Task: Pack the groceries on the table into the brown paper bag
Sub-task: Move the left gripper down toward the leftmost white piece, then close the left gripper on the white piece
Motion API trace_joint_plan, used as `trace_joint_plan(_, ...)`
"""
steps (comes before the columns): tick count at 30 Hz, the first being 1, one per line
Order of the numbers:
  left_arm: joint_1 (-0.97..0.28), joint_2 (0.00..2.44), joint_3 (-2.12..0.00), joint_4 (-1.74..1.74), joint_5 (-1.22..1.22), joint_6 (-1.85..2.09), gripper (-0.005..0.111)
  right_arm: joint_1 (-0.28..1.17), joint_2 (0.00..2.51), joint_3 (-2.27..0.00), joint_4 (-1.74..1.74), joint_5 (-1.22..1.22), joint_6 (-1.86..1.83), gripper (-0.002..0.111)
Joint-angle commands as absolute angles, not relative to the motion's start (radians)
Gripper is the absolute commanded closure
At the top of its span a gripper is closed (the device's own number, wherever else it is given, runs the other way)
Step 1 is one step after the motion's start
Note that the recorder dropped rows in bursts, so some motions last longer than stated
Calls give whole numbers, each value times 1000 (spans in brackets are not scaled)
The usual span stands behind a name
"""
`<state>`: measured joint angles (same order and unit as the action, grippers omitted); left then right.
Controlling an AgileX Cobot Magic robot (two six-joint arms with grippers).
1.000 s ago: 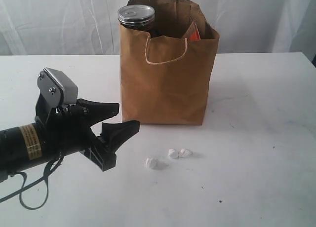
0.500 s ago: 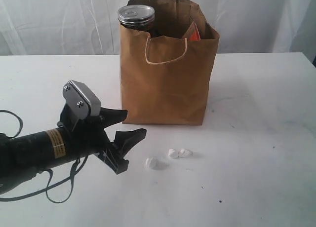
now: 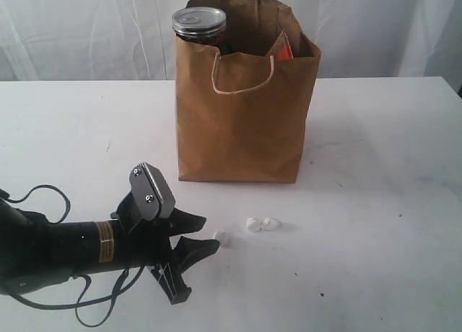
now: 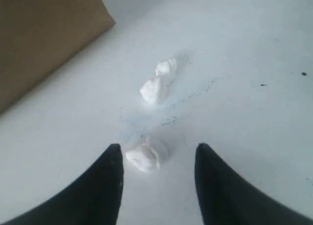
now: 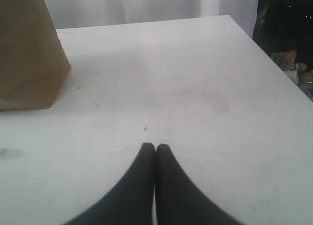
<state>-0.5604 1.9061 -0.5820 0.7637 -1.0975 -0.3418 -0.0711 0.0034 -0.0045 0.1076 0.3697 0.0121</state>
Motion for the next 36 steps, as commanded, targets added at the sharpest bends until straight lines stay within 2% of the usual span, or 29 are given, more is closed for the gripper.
trace_joint_plan(1, -561, 1932, -583, 789, -1135, -334, 65, -80, 0, 0, 107, 365, 23, 108)
trace_joint_plan(3, -561, 1938, -583, 789, -1135, -312, 65, -80, 0, 0, 107, 365, 23, 108)
trace_joint_plan(8, -561, 1967, -591, 789, -1150, -224, 52, -80, 0, 0, 107, 365, 23, 108)
trace_joint_plan(11, -561, 1980, -618, 794, -1150, -222, 49, -80, 0, 0, 107, 365, 23, 108)
trace_joint_plan(29, -561, 1982, -723, 867, -1044, -227, 49, -80, 0, 0, 107, 365, 23, 108)
trace_joint_plan(33, -561, 1982, -723, 875, -1016, -227, 54, -80, 0, 0, 107, 365, 23, 108)
trace_joint_plan(36, -561, 1982, -723, 884, -1019, -235, 62, -80, 0, 0, 107, 365, 23, 108)
